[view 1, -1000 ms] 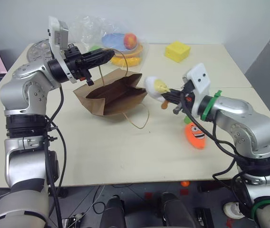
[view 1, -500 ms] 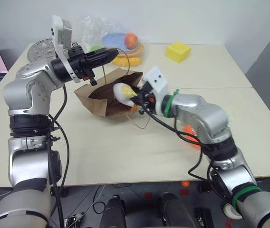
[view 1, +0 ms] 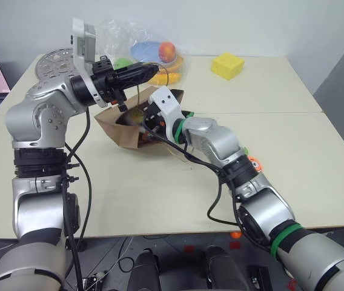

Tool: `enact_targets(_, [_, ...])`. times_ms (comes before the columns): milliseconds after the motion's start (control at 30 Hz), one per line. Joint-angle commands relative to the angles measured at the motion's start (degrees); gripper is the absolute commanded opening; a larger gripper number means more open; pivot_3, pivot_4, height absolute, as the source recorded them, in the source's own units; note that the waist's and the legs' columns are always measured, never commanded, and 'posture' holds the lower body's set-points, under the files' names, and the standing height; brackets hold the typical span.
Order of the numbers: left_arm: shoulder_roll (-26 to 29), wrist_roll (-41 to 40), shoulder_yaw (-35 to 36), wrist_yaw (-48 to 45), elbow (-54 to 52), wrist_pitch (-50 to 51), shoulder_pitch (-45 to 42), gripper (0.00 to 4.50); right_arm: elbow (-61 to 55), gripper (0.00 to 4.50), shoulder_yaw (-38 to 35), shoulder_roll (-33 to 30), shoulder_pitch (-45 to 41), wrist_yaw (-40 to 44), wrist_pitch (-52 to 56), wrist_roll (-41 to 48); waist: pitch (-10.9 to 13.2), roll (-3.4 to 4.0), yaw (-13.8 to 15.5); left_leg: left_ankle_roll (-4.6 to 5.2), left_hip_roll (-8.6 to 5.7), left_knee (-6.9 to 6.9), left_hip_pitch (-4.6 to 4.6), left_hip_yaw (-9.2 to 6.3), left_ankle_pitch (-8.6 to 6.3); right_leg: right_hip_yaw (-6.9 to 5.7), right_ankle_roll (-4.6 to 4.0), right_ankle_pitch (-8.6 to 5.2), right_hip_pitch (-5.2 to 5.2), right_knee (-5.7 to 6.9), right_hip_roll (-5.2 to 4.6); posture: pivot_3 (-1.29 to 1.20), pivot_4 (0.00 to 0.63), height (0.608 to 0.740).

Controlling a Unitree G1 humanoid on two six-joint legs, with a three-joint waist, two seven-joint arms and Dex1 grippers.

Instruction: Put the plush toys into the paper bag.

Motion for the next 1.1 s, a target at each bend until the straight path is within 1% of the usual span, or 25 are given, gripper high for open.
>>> enact_targets(33, [0.9, -1.1, 0.8, -0.2, -2.1, -0.1, -0.4, 0.0, 0.3, 0.04, -2.6, 0.6, -0.8, -0.5, -2.7, -0.1, 0.0, 0.0, 0.0, 0.0, 0.0, 0.0, -0.01, 0.0, 0.0, 0.0, 0.0, 0.0, 0.0, 0.0, 0.0, 0.0, 0.15, 0.74])
enact_targets(67, [1.0, -1.1, 0.8, -0.3, -2.2, -0.2, -0.3, 0.0, 0.1, 0.04, -2.8, 0.6, -0.6, -0.3, -3.2, 0.0, 0.0, 0.0, 0.0, 0.0, 0.0, 0.0, -0.01, 0.0, 0.0, 0.0, 0.0, 0.0, 0.0, 0.0, 0.0, 0.0, 0.15, 0.74])
enact_targets(100, [1.0, -1.1, 0.8, -0.3, -2.1, -0.2, -0.3, 0.0, -0.3, 0.56, -3.2, 0.5, -0.4, -0.2, -3.4, 0.2, 0.0, 0.0, 0.0, 0.0, 0.0, 0.01, -0.01, 0.0, 0.0, 0.0, 0.0, 0.0, 0.0, -0.01, 0.0, 0.0, 0.15, 0.74])
enact_targets(167, [1.1, -1.1, 0.8, -0.4, -2.2, -0.3, 0.0, 0.0, -1.2, 1.16, -3.5, 0.1, -0.2, -0.1, -3.2, 0.2, 0.0, 0.0, 0.0, 0.0, 0.0, 0.0, 0.0, 0.0, 0.0, -0.01, 0.0, 0.0, 0.0, 0.01, 0.0, 0.0, 0.15, 0.74])
enact_targets(367, [0.9, -1.2, 0.6, -0.6, -2.1, -0.5, 0.3, 0.0, -5.8, 3.27, -3.7, -1.6, 1.2, 0.5, -2.1, -0.1, 0.0, 0.0, 0.0, 0.0, 0.0, 0.0, 0.0, 0.0, 0.0, -0.01, 0.0, 0.0, 0.0, 0.01, 0.0, 0.0, 0.15, 0.74])
enact_targets(400, [1.0, -1.3, 0.7, -0.6, -2.2, -0.4, 0.4, 0.0, -7.5, 3.7, -3.3, -2.1, 1.8, 0.9, -1.7, -0.1, 0.0, 0.0, 0.0, 0.0, 0.0, 0.0, 0.0, 0.0, 0.0, -0.01, 0.0, 0.0, 0.0, 0.01, 0.0, 0.0, 0.15, 0.74])
enact_targets(433, [0.9, -1.1, 0.6, -0.7, -1.7, -0.7, 0.3, 0.0, -9.8, 3.95, -3.3, -3.0, 2.9, 1.6, -0.9, 0.3, 0.0, 0.0, 0.0, 0.0, 0.0, 0.0, 0.0, -0.01, 0.0, -0.01, 0.0, 0.0, 0.0, 0.01, 0.0, 0.0, 0.15, 0.74])
enact_targets(467, [0.8, -0.9, 0.5, -0.8, -1.4, -1.0, 0.2, 0.0, -11.5, 4.35, -3.3, -3.7, 3.7, 2.1, -0.3, 0.5, 0.0, 0.0, 0.0, 0.0, 0.0, 0.0, 0.0, -0.01, 0.0, -0.01, 0.0, 0.0, 0.0, 0.01, 0.0, 0.0, 0.15, 0.74])
enact_targets(500, [0.9, -0.9, 0.5, -0.8, -1.3, -1.1, 0.3, 0.0, -13.2, 4.47, -3.3, -4.2, 4.5, 2.3, 0.4, 0.7, 0.0, 0.0, 0.0, 0.0, 0.0, -0.01, 0.0, -0.01, 0.0, -0.01, 0.0, 0.0, 0.0, 0.0, 0.0, 0.0, 0.15, 0.74])
enact_targets(533, [0.8, -0.8, 0.5, -0.9, -1.2, -1.1, 0.1, 0.0, -15.5, 4.47, -3.4, -4.8, 5.6, 2.4, 1.5, 0.9, 0.0, 0.0, 0.0, 0.0, 0.0, -0.01, 0.0, -0.01, 0.0, -0.01, 0.0, 0.0, 0.0, 0.0, 0.0, 0.0, 0.15, 0.74])
enact_targets(633, [0.7, -0.9, 0.5, -0.9, -1.2, -1.2, 0.1, 0.0, -27.0, 4.47, -3.5, -8.3, 10.5, 2.8, 7.0, 1.9, 0.0, 0.0, 0.2, 0.0, 0.0, -0.01, -0.01, -0.01, 0.0, -0.01, 0.0, 0.0, 0.0, 0.0, 0.0, 0.0, 0.15, 0.74])
enact_targets(700, [0.8, -0.9, 0.5, -1.1, -1.0, -1.3, 0.2, 0.0, -36.1, 4.47, -5.1, -11.4, 14.2, 3.3, 11.9, 3.9, 0.0, 0.0, 0.1, 0.0, 0.0, -0.02, -0.02, -0.01, 0.0, -0.01, 0.0, 0.0, 0.0, -0.02, 0.0, 0.0, 0.15, 0.74])
enact_targets(767, [0.9, -1.0, 0.6, -1.2, -1.0, -1.4, 0.3, 0.0, -46.1, 4.47, -6.8, -16.8, 18.9, 4.3, 15.7, 5.2, 0.0, 0.0, 0.1, 0.0, 0.0, -0.01, -0.02, -0.01, 0.0, 0.0, 0.0, 0.0, 0.0, 0.0, 0.0, 0.0, 0.15, 0.74])
enact_targets(800, [0.9, -0.9, 0.6, -1.2, -1.0, -1.5, 0.4, 0.0, -50.2, 4.47, -7.3, -20.6, 21.6, 4.4, 16.8, 4.2, 0.0, 0.0, 0.3, 0.0, 0.0, -0.03, -0.02, -0.01, 0.0, 0.0, 0.0, 0.0, 0.0, -0.03, 0.0, 0.0, 0.15, 0.74])
enact_targets(900, [1.0, -1.0, 0.6, -1.2, -1.0, -1.7, 0.7, 0.0, -58.3, 4.47, -8.9, -29.4, 28.2, 3.6, 18.0, 1.9, 0.0, 0.0, 0.8, 0.0, -0.01, -0.01, -0.04, 0.0, -0.01, 0.01, 0.01, -0.01, 0.01, -0.12, -0.01, 0.0, 0.15, 0.74])
enact_targets(933, [1.1, -1.1, 0.6, -1.2, -1.0, -1.6, 0.8, 0.0, -61.3, 4.47, -10.0, -32.8, 31.6, 3.5, 18.3, 1.1, 0.0, 0.0, 1.1, 0.0, -0.02, -0.02, -0.05, 0.02, 0.0, 0.02, 0.01, -0.01, 0.01, -0.16, -0.02, 0.0, 0.15, 0.74])
enact_targets(967, [1.2, -1.2, 0.7, -1.2, -0.9, -1.5, 0.9, 0.0, -64.4, 4.47, -12.4, -34.8, 35.1, 2.6, 20.0, 1.0, 0.0, -0.01, 1.2, 0.0, -0.01, -0.01, -0.04, 0.02, -0.01, 0.02, 0.02, -0.01, 0.01, -0.17, -0.02, 0.0, 0.15, 0.74])
enact_targets(1033, [1.2, -1.4, 0.8, -1.1, -0.9, -1.4, 1.0, 0.0, -67.8, 4.47, -15.1, -36.2, 38.7, 1.1, 22.4, 1.6, 0.0, -0.01, 1.4, 0.0, -0.01, -0.02, -0.04, 0.02, -0.01, 0.03, 0.15, -0.1, 0.02, -0.19, -0.01, 0.0, 0.15, 0.74])
enact_targets(1100, [1.2, -1.4, 0.7, -1.2, -0.9, -1.5, 1.4, 0.0, -72.0, 4.47, -18.5, -35.5, 43.1, -1.6, 26.5, 1.7, 0.0, 0.0, 1.0, 0.0, 0.0, 0.0, -0.03, 0.09, 0.0, 0.1, 0.22, -0.14, 0.01, -0.19, -0.01, 0.0, 0.15, 0.74])
